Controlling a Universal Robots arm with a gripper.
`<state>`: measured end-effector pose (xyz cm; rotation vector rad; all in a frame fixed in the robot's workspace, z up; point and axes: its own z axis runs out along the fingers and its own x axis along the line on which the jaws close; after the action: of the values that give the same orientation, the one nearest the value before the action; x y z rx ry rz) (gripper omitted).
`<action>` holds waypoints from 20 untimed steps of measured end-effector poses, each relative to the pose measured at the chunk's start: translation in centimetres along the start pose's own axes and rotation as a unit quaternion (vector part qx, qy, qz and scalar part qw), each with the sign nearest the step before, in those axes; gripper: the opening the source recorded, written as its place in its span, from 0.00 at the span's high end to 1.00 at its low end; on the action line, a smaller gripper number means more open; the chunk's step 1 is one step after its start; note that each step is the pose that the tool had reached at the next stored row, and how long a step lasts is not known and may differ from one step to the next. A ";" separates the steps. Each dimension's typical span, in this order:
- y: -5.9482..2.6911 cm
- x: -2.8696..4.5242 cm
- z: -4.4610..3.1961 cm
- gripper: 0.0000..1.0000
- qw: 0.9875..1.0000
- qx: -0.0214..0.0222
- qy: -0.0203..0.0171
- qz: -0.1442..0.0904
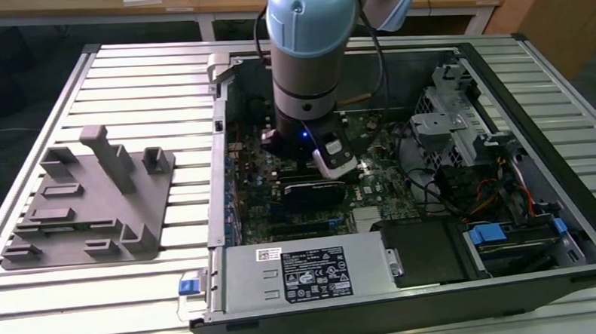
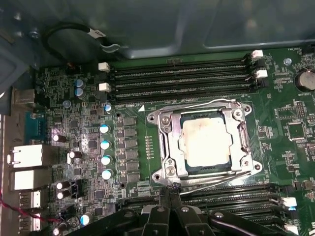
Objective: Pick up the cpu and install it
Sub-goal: 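Install the second cpu locking lever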
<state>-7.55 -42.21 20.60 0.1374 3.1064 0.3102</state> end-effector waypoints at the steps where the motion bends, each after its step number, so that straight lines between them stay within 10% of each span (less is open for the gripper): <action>1: -0.10 -0.01 0.01 0.89 1.000 -0.003 0.000 0.000; 6: -0.65 -0.05 0.18 0.89 1.000 -0.022 0.002 0.001; 20: -1.09 0.12 1.06 0.89 0.999 -0.048 0.004 0.001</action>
<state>-7.74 -43.05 19.35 0.1386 3.0918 0.4606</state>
